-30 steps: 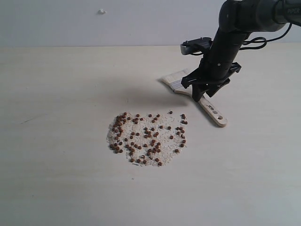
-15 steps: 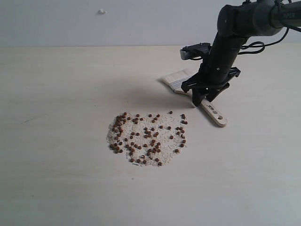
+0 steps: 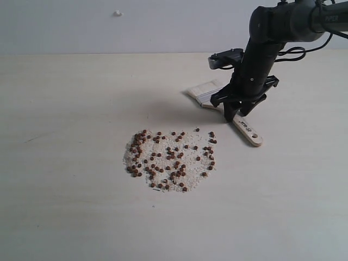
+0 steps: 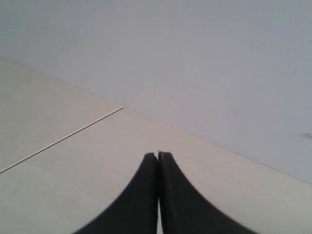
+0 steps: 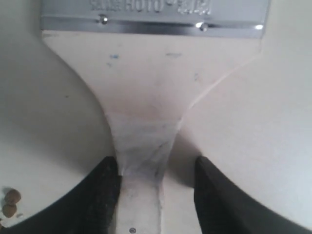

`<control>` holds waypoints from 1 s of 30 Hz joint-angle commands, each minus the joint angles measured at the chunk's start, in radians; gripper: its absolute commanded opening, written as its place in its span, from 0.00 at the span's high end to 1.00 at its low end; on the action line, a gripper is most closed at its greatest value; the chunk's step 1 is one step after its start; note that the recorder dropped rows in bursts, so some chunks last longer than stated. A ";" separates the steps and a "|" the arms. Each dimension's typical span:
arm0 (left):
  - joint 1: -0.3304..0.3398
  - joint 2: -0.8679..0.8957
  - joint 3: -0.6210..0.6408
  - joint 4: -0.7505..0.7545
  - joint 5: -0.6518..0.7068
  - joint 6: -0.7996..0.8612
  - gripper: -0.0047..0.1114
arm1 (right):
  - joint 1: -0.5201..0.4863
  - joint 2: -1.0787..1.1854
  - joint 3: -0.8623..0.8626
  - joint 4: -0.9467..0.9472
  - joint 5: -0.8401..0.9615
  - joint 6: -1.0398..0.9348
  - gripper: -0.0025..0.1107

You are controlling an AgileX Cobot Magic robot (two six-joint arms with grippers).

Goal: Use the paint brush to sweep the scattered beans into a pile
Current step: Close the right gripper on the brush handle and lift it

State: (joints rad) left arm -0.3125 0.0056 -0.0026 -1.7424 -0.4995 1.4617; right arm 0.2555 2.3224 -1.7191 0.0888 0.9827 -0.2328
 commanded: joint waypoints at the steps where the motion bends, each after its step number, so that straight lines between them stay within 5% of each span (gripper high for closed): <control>1: -0.006 -0.006 0.003 -0.002 -0.004 -0.001 0.96 | 0.005 0.017 0.001 -0.104 -0.013 0.087 0.56; 13: -0.006 -0.006 0.003 -0.002 -0.004 -0.001 0.96 | 0.128 0.017 0.001 -0.205 -0.095 0.105 0.57; 30: -0.006 -0.006 0.003 -0.002 -0.006 -0.001 0.96 | 0.126 0.017 0.001 -0.127 -0.027 0.105 0.57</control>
State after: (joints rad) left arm -0.3125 0.0056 -0.0026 -1.7424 -0.4995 1.4617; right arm 0.3854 2.3230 -1.7203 -0.0658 0.9384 -0.1280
